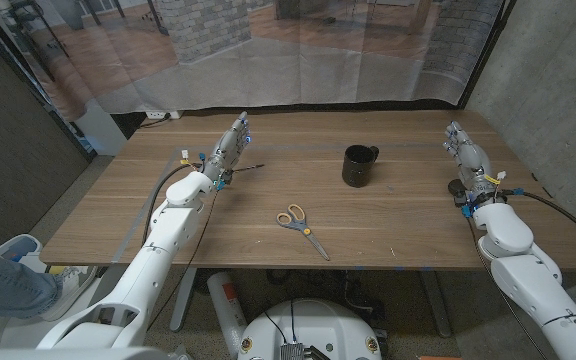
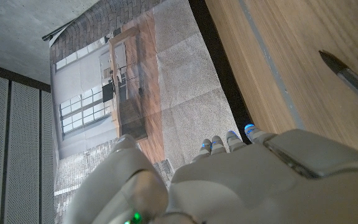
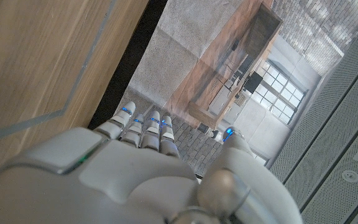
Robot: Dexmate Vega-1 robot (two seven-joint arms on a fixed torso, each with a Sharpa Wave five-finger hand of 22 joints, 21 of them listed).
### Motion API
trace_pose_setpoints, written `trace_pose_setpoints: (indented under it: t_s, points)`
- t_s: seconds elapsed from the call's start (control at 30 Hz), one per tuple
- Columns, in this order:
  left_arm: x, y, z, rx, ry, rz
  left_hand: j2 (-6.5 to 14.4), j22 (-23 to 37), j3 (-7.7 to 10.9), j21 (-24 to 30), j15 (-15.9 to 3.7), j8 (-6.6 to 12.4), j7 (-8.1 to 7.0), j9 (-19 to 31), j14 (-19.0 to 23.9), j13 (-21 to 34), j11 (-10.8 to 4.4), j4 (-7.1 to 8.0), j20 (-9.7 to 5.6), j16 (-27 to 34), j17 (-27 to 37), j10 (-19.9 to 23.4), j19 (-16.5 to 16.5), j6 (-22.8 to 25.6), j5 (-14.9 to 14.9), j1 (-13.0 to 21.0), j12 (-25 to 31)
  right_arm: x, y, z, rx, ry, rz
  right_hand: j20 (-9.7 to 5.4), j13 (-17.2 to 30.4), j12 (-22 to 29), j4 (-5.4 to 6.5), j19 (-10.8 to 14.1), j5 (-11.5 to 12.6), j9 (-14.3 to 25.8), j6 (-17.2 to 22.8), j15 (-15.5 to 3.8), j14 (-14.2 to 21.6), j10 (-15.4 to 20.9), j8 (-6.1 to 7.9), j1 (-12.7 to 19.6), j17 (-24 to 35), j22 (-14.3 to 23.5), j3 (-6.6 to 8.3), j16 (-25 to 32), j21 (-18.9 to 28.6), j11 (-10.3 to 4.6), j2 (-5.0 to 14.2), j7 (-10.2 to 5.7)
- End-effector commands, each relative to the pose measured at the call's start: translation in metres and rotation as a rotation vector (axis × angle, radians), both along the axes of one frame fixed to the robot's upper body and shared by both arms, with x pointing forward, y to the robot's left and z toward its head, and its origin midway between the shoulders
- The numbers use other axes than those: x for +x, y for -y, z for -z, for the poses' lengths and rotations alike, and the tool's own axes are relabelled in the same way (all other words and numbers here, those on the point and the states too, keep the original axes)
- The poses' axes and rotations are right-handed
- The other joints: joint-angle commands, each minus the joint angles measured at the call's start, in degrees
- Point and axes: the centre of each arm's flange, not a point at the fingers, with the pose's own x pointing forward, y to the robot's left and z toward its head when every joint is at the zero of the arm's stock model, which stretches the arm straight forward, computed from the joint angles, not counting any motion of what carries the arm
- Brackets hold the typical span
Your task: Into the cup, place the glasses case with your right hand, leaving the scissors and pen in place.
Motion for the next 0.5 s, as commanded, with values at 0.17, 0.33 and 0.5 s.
trace_pose_setpoints:
  t_s: [0.17, 0.33, 0.5]
  points:
    - [0.0, 0.002, -0.001, 0.008, 0.001, 0.003, 0.19, 0.14, -0.29, 0.42, 0.04, 0.29, -0.07, 0.13, -2.67, 0.14, -0.05, 0.09, -0.86, 0.19, 0.2, 0.16, -2.44, 0.3, 0.22, 0.52, 0.34, -0.008, 0.013, 0.001, -0.02, -0.018, 0.059, -1.03, 0.07, 0.3, -0.34, 0.39, 0.04, 0.13, 0.49, -0.04, 0.31, 0.61, 0.31, 0.42, 0.27, 0.23, 0.11, 0.06, -0.16, -0.03, 0.16, 0.0]
    - [0.0, 0.004, -0.001, 0.013, -0.001, 0.006, 0.22, 0.14, -0.33, 0.41, 0.03, 0.27, -0.1, 0.13, -2.66, 0.14, -0.09, 0.08, -0.86, 0.18, 0.2, 0.19, -2.45, 0.29, 0.22, 0.56, 0.34, -0.012, 0.018, 0.002, -0.028, -0.03, 0.082, -1.11, 0.08, 0.33, -0.42, 0.51, 0.03, 0.14, 0.62, -0.16, 0.33, 0.72, 0.34, 0.53, 0.25, 0.23, 0.12, 0.05, -0.25, -0.18, 0.21, -0.11]
    - [0.001, 0.005, -0.001, 0.015, -0.003, 0.007, 0.26, 0.13, -0.38, 0.42, 0.06, 0.24, -0.11, 0.13, -2.63, 0.14, -0.06, 0.07, -0.9, 0.18, 0.2, 0.19, -2.44, 0.3, 0.21, 0.61, 0.33, -0.016, 0.023, 0.005, -0.03, -0.034, 0.104, -1.18, 0.08, 0.4, -0.52, 0.6, 0.01, 0.14, 0.86, -0.38, 0.5, 0.97, 0.39, 0.64, 0.24, 0.23, 0.12, 0.09, -0.37, -0.45, 0.25, -0.43]
